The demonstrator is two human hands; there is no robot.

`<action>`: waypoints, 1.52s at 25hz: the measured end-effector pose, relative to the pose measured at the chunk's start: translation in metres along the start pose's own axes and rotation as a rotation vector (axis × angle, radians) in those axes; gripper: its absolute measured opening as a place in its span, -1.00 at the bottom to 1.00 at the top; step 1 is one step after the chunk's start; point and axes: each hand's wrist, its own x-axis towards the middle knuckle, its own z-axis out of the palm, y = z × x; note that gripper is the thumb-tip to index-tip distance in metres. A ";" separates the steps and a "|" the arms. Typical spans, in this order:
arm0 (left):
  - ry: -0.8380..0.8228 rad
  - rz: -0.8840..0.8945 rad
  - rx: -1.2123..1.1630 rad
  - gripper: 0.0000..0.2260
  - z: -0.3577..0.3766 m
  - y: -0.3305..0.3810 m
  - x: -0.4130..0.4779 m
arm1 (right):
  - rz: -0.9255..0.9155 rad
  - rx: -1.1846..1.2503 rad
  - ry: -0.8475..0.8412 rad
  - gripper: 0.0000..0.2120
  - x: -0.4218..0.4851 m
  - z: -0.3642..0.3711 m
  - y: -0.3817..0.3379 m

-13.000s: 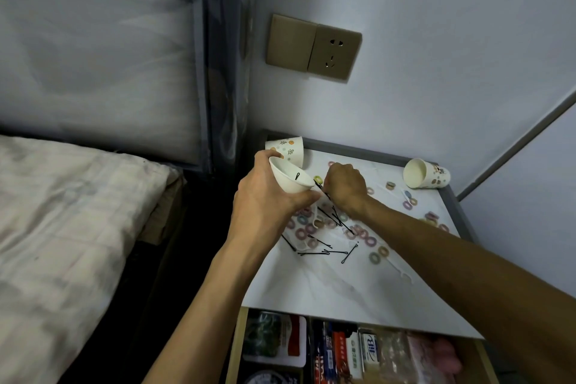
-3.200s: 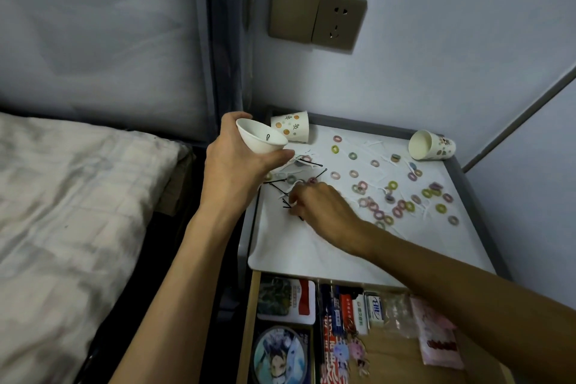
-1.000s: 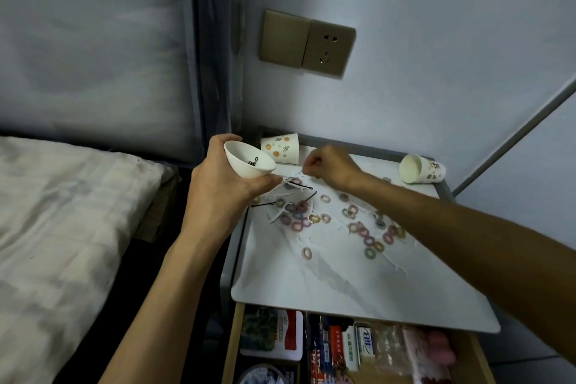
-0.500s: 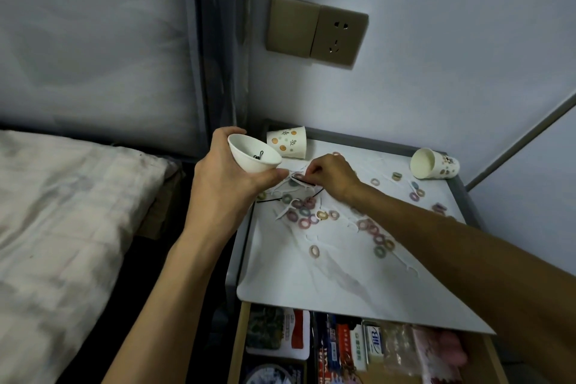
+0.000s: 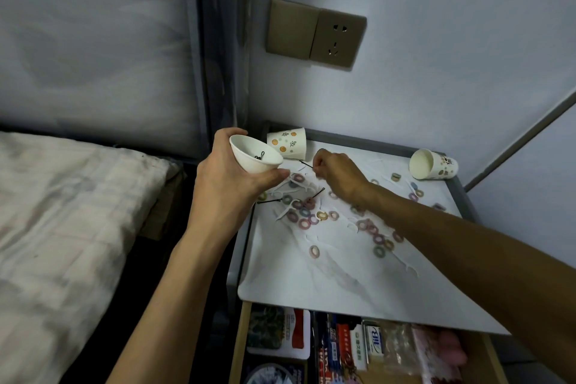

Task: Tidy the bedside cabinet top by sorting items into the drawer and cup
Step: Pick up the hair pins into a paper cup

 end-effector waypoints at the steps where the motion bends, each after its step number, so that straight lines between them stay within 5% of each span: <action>1: 0.001 -0.001 -0.002 -0.34 -0.001 0.000 0.000 | -0.007 0.048 0.007 -0.91 -0.001 -0.006 0.002; 6: -0.002 0.004 -0.006 -0.35 -0.001 0.001 0.000 | -0.256 -0.092 -0.152 -0.93 -0.014 -0.022 0.010; 17: -0.007 0.010 -0.010 -0.35 0.000 0.003 -0.001 | -0.221 -0.175 -0.229 -0.95 -0.018 -0.002 0.013; 21: -0.008 0.001 -0.026 -0.34 -0.001 0.003 0.000 | -0.157 -0.116 -0.163 -0.95 -0.022 -0.012 0.015; 26: 0.008 0.000 -0.026 -0.35 -0.006 0.002 0.000 | -0.297 0.009 -0.016 -0.86 -0.025 -0.013 -0.017; 30: 0.036 -0.011 -0.040 -0.37 -0.008 0.002 0.001 | -0.408 0.020 -0.095 -0.91 -0.024 0.014 -0.060; 34: 0.037 -0.010 -0.045 -0.37 -0.010 0.001 0.001 | -0.260 0.174 -0.147 -0.88 -0.029 0.030 -0.065; 38: 0.036 -0.016 -0.040 -0.37 -0.011 -0.001 0.003 | -0.389 -0.098 -0.086 -0.86 -0.030 0.036 -0.069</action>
